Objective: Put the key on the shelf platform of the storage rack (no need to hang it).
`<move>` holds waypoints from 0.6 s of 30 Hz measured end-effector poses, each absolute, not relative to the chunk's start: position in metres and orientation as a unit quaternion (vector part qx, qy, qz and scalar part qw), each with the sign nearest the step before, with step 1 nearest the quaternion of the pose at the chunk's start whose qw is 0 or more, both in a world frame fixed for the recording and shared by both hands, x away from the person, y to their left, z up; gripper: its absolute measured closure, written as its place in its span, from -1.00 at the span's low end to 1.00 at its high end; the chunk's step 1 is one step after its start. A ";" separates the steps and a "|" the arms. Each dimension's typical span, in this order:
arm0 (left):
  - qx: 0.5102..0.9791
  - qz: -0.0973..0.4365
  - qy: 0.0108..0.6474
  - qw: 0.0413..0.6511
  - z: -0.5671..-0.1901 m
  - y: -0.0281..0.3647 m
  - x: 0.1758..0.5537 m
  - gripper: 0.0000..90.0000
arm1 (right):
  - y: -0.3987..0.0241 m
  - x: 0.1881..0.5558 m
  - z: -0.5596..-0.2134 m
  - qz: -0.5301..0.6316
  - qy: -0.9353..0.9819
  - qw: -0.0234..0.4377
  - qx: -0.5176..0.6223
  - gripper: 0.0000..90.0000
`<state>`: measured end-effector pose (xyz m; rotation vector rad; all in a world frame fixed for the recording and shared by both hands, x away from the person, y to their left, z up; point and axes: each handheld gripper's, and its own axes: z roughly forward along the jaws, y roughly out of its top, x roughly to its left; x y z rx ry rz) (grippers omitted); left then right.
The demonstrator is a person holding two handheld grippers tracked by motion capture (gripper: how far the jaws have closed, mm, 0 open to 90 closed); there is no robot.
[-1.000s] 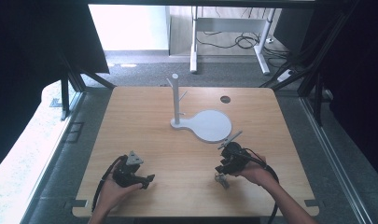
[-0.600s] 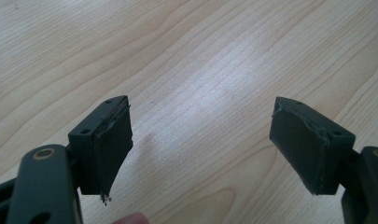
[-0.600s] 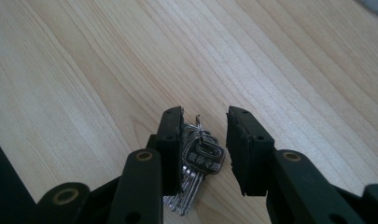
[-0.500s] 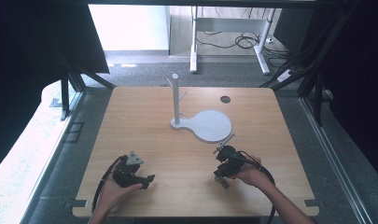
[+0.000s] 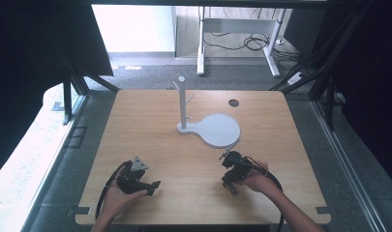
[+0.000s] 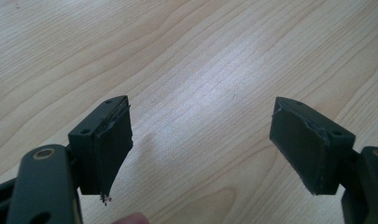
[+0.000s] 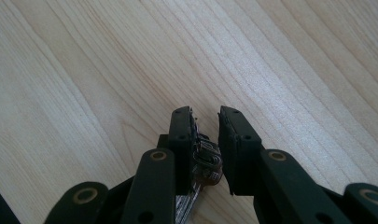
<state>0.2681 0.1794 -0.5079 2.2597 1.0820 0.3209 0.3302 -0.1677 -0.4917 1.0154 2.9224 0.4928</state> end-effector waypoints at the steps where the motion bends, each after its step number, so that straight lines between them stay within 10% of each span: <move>1: 0.853 0.121 0.408 0.303 -0.508 0.179 0.268 -0.52 | -0.168 0.330 -0.492 0.157 0.933 0.004 0.324 0.67; 18: 0.853 0.121 0.408 0.303 -0.508 0.180 0.269 -0.53 | -0.165 0.336 -0.497 0.142 0.934 -0.016 0.328 0.95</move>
